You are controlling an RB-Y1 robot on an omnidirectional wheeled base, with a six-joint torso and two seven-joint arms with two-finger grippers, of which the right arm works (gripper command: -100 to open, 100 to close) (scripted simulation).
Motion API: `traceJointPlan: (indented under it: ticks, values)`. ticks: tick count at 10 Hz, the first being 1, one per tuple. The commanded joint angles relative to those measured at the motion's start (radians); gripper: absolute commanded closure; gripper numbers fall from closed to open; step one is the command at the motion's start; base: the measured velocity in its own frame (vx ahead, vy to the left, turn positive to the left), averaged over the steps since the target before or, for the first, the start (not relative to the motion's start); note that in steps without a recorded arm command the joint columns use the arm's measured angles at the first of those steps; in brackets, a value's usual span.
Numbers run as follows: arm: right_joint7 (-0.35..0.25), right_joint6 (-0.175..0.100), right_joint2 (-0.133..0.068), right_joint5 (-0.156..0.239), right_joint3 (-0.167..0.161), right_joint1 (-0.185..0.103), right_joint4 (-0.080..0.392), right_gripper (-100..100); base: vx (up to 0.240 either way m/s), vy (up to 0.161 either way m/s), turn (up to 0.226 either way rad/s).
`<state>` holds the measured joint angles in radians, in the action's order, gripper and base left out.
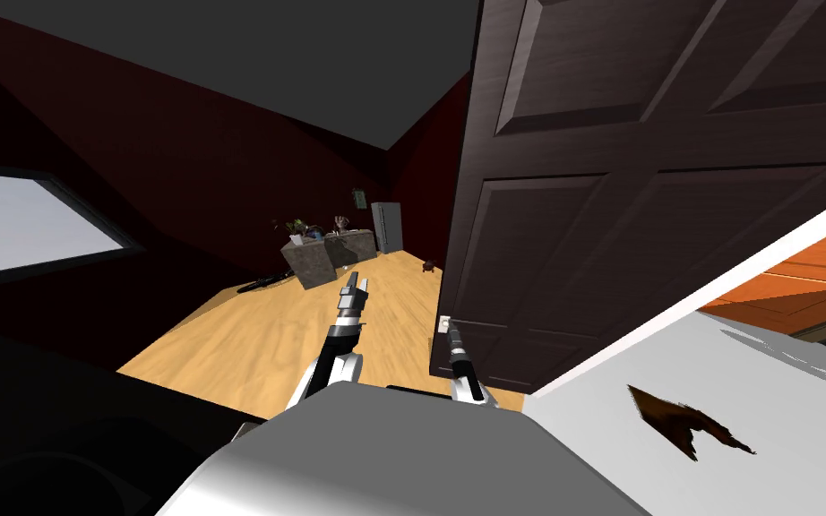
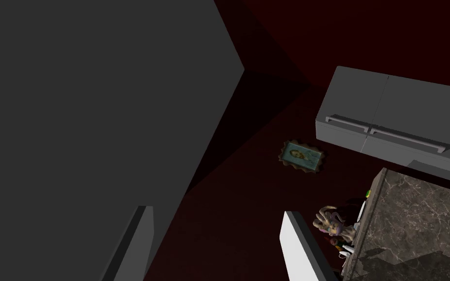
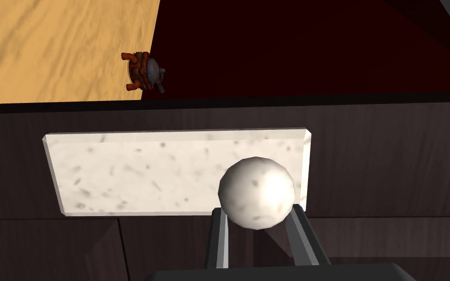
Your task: Push the door open
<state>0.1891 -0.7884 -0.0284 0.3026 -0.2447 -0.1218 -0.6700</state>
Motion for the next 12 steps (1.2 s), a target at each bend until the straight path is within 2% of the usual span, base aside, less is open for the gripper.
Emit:
traceJointPlan:
  ticks: [1, 2, 3, 4, 6, 8, 10, 12]
  values:
    - [0.008, -0.013, -0.01, 0.016, 0.031, -0.016, 0.009, 100, 0.219, 0.103, -0.111]
    - [0.012, -0.014, -0.014, 0.023, 0.044, -0.017, 0.01, 100, 0.232, 0.101, -0.116]
    - [0.003, -0.014, -0.012, 0.019, 0.011, -0.026, 0.026, -100, 0.111, 0.017, -0.276]
    - [-0.001, -0.019, -0.011, 0.02, -0.008, -0.037, 0.041, -100, -0.001, -0.06, -0.293]
    - [-0.001, -0.019, -0.011, 0.02, -0.008, -0.037, 0.041, -100, -0.029, -0.048, -0.031]
    - [-0.011, -0.031, -0.005, 0.023, -0.051, -0.061, 0.075, -100, -0.025, -0.04, -0.308]
    - [-0.013, -0.033, -0.003, 0.024, -0.06, -0.067, 0.082, -100, -0.012, -0.013, -0.07]
    - [-0.021, -0.044, 0.009, 0.027, -0.098, -0.089, 0.113, -100, -0.023, -0.008, -0.271]
